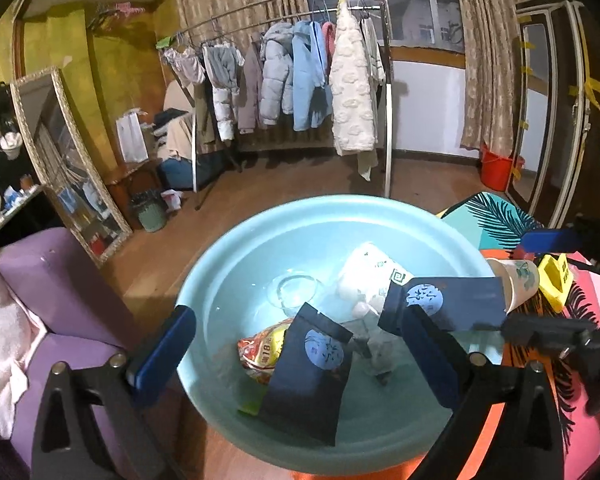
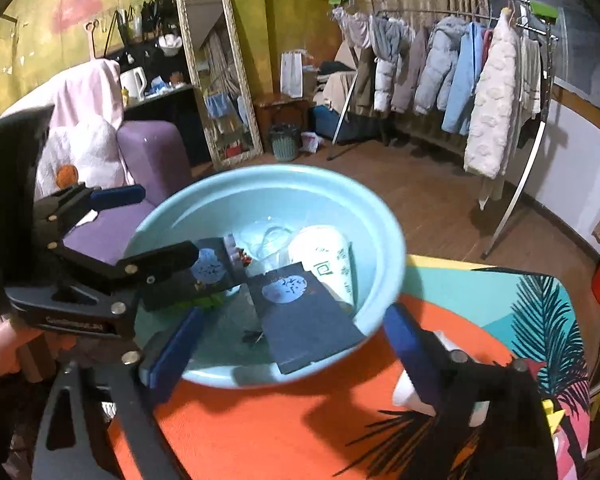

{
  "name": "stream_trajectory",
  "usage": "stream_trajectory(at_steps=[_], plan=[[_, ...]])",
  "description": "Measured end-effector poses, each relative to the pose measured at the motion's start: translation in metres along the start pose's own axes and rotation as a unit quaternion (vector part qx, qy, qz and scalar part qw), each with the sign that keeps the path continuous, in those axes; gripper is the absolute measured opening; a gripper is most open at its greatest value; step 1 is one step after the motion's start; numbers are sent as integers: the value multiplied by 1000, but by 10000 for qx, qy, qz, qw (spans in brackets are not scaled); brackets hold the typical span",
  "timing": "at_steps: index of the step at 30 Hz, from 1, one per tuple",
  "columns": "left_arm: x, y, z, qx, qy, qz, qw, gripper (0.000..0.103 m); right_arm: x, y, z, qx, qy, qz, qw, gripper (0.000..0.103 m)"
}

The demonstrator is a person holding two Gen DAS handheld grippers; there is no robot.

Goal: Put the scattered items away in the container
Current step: 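Open both grippers releasing the navy pouches into the basin, then move both open grippers back toward the white cup and yellow card holder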

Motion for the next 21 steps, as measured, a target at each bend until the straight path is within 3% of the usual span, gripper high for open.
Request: stream_trajectory(at_steps=[8, 16, 21], plan=[[-18, 19, -48, -657, 236, 200, 9974, 103, -10, -1, -55, -449, -189, 138, 9987, 95], [-91, 31, -91, -1359, 22, 544, 9892, 103, -43, -40, -135, -611, -883, 138, 9941, 95], [-135, 28, -96, -1390, -405, 596, 9877, 103, -84, -78, -174, -534, -1388, 381, 9881, 96]])
Point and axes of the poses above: each gripper's, at about its wrist camera, not at the fingertips, and z roughly the way its jaws point, x to its left, y to its top, the point moved 3 cm from there along z, roughly the way its jaws point, and after that the axes turned 4 degrees about y, right-handed, at the moved point
